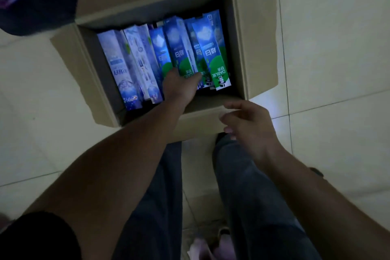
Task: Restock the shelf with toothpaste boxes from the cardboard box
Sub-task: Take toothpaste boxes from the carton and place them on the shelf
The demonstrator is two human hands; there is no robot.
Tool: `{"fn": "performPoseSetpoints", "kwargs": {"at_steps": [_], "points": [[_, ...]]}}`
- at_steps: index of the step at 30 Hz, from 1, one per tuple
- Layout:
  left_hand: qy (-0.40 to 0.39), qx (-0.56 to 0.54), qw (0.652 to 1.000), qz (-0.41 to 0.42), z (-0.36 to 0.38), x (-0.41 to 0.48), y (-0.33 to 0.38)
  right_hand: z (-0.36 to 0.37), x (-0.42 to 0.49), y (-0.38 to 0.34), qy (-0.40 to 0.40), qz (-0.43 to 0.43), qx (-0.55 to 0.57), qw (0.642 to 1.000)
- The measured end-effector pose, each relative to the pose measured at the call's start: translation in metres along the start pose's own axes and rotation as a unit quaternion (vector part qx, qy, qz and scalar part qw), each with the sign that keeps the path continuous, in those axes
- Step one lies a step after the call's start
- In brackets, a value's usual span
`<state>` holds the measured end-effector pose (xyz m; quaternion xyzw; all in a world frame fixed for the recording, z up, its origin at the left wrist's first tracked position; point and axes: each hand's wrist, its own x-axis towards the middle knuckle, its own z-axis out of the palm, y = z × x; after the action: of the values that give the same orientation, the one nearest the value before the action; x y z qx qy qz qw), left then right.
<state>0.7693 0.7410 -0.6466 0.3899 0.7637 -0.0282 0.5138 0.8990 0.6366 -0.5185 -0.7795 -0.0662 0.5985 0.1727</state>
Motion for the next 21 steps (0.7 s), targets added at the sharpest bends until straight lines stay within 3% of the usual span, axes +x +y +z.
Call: {"fn": "performPoseSetpoints", "kwargs": {"at_steps": [3, 9, 12, 14, 17, 21], "points": [[-0.06, -0.137, 0.988, -0.04, -0.029, -0.04, 0.008, 0.003, -0.009, -0.011, 0.011, 0.005, 0.032, 0.999], [-0.14, -0.078, 0.982, 0.101, -0.061, -0.138, 0.01, 0.006, -0.018, -0.045, -0.034, -0.001, 0.143, 0.989], [-0.237, -0.125, 0.96, 0.087, -0.062, -0.14, 0.011, -0.008, -0.014, -0.052, 0.008, -0.033, 0.134, 0.99], [-0.209, -0.17, 0.962, 0.039, -0.051, -0.118, 0.012, -0.025, -0.008, -0.049, 0.045, -0.031, 0.138, 0.989], [-0.106, -0.047, 0.993, 0.022, -0.019, -0.074, 0.013, -0.052, -0.003, -0.04, 0.069, -0.039, 0.146, 0.986], [-0.126, 0.049, 0.99, -0.04, 0.041, -0.035, 0.023, -0.076, 0.002, -0.02, 0.062, -0.039, 0.145, 0.987]]}}
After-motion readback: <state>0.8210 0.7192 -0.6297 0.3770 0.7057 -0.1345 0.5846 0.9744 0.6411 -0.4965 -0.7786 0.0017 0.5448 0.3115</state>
